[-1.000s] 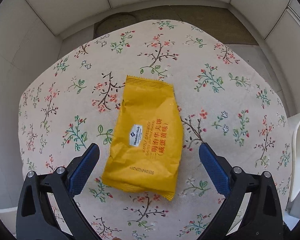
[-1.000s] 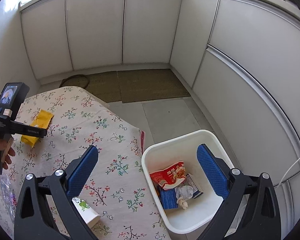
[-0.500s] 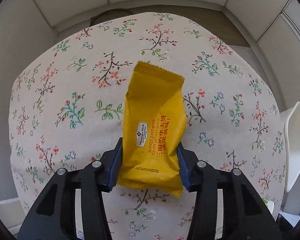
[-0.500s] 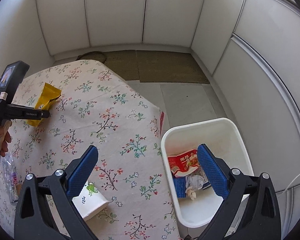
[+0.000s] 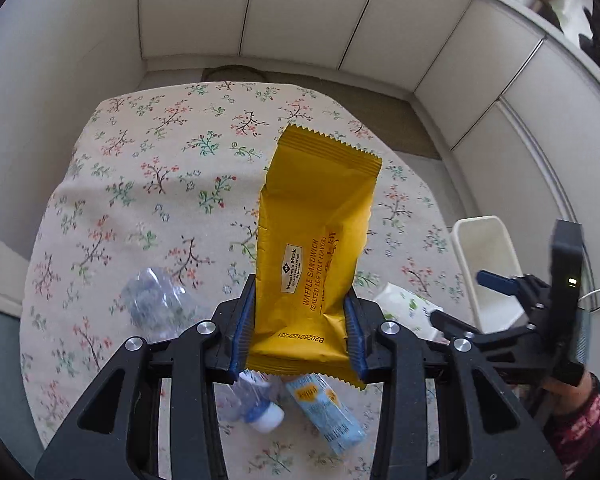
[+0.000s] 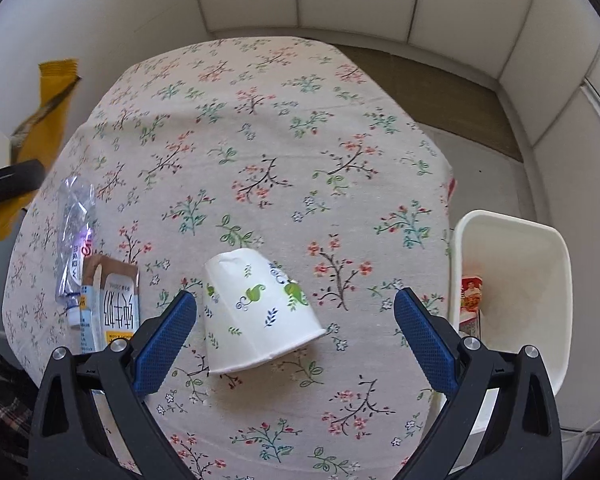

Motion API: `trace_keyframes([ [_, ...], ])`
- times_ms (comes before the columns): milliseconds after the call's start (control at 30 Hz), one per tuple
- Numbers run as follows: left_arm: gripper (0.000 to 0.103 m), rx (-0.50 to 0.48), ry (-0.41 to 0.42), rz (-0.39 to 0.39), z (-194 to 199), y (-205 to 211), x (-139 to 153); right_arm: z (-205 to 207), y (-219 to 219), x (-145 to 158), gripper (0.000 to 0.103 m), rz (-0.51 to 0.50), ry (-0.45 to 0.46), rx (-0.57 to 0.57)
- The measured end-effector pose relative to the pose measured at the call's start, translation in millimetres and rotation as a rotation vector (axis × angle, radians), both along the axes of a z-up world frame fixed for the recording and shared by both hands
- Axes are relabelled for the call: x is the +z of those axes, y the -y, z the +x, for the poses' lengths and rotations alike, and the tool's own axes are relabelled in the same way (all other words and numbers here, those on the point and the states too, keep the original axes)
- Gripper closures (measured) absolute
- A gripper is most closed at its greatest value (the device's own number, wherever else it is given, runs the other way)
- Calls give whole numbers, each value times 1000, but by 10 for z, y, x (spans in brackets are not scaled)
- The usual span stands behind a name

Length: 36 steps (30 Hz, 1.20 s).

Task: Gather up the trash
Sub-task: 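Lift the yellow packet with the left gripper while the right gripper grasps the white paper cup, then carry the paper cup and packet to the bin and open the right gripper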

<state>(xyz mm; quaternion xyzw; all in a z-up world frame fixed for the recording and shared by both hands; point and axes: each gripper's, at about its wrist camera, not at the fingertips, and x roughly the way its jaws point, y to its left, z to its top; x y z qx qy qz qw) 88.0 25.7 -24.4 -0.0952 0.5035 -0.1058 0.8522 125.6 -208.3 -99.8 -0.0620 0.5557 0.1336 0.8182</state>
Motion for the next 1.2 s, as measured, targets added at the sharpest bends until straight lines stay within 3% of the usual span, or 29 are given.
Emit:
trace_keyframes([
  [167, 66, 53, 17, -75, -191, -32, 5, -31, -221, -255, 7, -67, -48, 94],
  [400, 65, 40, 25, -76, -185, -45, -2, -55, -416, -501, 7, -129, -83, 155],
  [467, 65, 51, 14, -94, -154, -84, -32, -48, -432, -563, 13, -134, -101, 148],
  [500, 65, 57, 12, -100, -144, -108, -45, -41, -444, -584, 22, -131, -113, 144],
  [700, 65, 99, -8, -115, -103, -261, -149, -2, -451, -570, 24, -88, -130, 107],
  [933, 64, 158, -15, -131, -22, -412, -247, -27, -514, -239, 24, -56, -42, 72],
  [1200, 65, 178, 60, -144, 112, -305, -106, -62, -483, 391, 24, 3, 163, -14],
])
